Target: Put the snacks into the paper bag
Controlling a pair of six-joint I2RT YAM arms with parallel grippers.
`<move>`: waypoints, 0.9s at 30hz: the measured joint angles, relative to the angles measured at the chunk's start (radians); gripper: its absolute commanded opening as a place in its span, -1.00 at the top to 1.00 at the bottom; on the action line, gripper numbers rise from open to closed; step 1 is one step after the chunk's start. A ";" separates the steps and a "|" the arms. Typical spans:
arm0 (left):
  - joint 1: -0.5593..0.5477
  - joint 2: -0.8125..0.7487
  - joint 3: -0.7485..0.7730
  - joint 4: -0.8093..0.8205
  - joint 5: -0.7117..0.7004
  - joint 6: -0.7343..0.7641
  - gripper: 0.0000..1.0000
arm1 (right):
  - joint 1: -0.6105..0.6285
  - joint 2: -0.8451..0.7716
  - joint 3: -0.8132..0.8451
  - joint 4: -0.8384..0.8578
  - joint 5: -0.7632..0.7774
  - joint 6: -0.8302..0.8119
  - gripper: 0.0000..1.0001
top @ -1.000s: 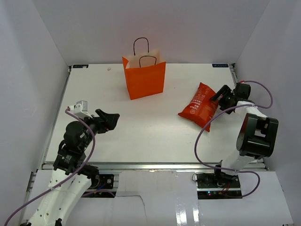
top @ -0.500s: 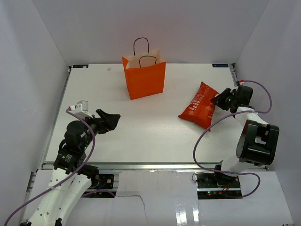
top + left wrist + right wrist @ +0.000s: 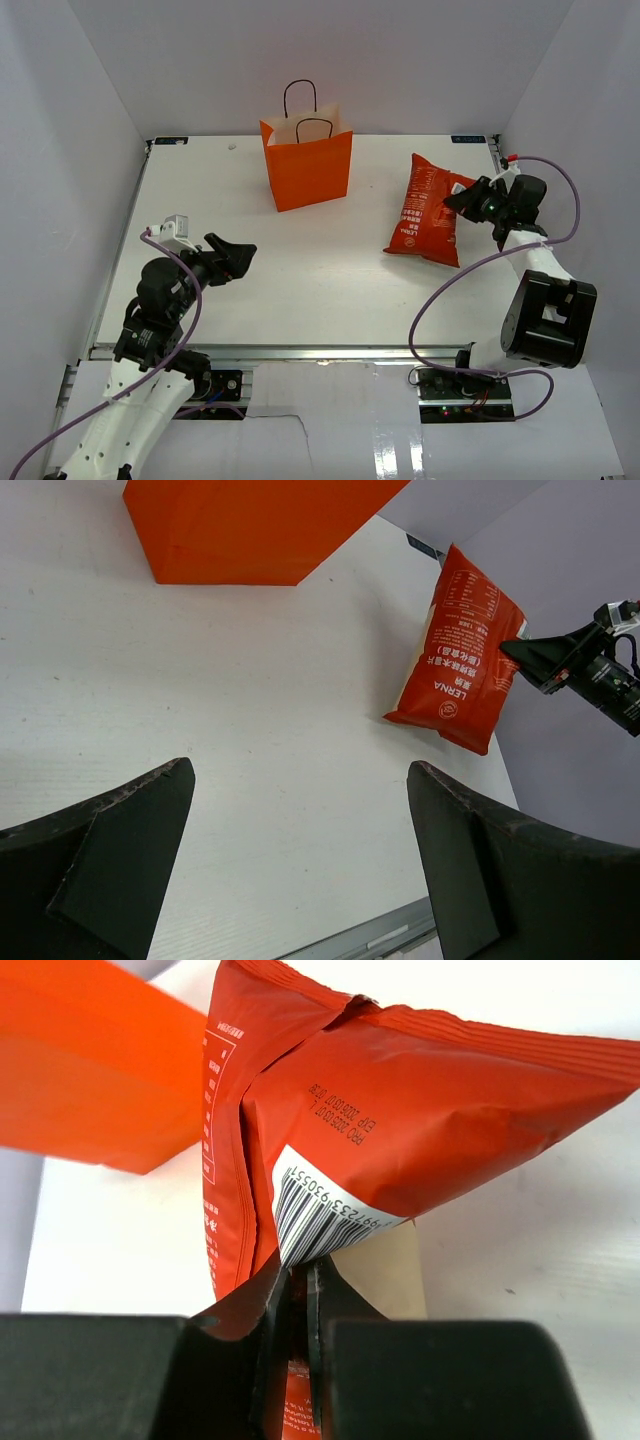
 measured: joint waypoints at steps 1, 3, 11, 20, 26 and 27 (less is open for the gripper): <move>0.000 -0.002 0.000 0.000 0.000 0.000 -0.96 | 0.000 -0.006 0.000 0.013 -0.023 -0.005 0.85; 0.000 -0.004 0.000 0.000 0.002 0.000 -0.96 | 0.000 -0.017 0.001 0.047 -0.082 -0.012 0.85; 0.000 -0.006 0.000 0.000 0.004 0.000 -0.96 | 0.026 -0.013 0.184 0.126 -0.250 -0.034 0.85; 0.000 -0.006 0.000 0.000 0.007 0.000 -0.96 | 0.265 0.139 0.746 0.169 -0.191 -0.194 0.85; 0.000 -0.009 0.000 -0.001 0.007 0.001 -0.96 | 0.415 0.380 1.165 0.140 -0.075 -0.305 0.85; 0.000 -0.009 0.000 -0.001 0.007 0.001 -0.96 | 0.429 0.429 1.239 0.126 -0.061 -0.317 0.85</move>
